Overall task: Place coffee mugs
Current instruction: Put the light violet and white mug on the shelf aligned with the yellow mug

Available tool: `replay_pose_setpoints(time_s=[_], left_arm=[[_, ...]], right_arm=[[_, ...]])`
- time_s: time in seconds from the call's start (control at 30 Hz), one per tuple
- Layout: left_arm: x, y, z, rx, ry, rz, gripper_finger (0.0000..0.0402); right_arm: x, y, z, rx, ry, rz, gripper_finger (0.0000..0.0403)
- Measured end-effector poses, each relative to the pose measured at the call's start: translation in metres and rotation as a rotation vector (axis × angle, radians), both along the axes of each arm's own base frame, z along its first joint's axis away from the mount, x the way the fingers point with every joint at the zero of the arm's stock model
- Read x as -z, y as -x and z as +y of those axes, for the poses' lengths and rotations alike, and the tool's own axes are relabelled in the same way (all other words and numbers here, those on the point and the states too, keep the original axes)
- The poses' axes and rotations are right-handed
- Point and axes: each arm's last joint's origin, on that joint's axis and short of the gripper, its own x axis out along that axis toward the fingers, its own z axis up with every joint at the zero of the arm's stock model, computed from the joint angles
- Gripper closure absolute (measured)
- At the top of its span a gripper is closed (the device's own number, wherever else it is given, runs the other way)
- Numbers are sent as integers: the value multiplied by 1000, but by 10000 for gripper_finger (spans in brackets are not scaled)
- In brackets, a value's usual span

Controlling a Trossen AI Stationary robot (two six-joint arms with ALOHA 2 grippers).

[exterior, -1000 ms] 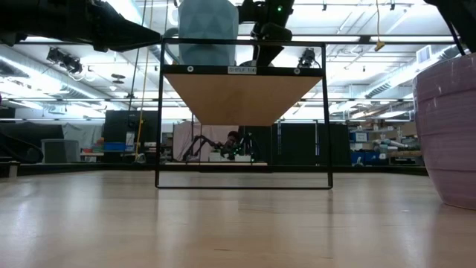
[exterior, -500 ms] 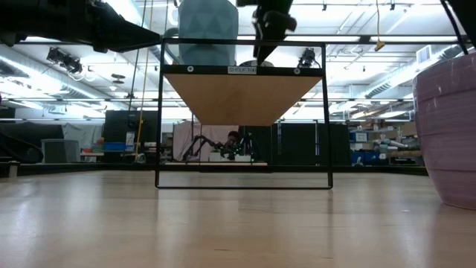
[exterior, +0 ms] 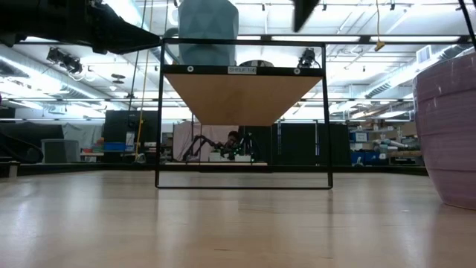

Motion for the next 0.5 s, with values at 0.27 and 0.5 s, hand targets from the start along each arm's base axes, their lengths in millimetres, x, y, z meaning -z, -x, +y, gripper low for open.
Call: replay_pose_setpoints(time_s=[0.27, 0.5], left_arm=[[0, 0, 0, 1, 6, 0, 258], [0, 0, 0, 0, -12, 3, 258]], right_arm=[[31, 12, 71, 91, -179, 70, 147], [61, 18, 108, 209, -304, 103, 149]])
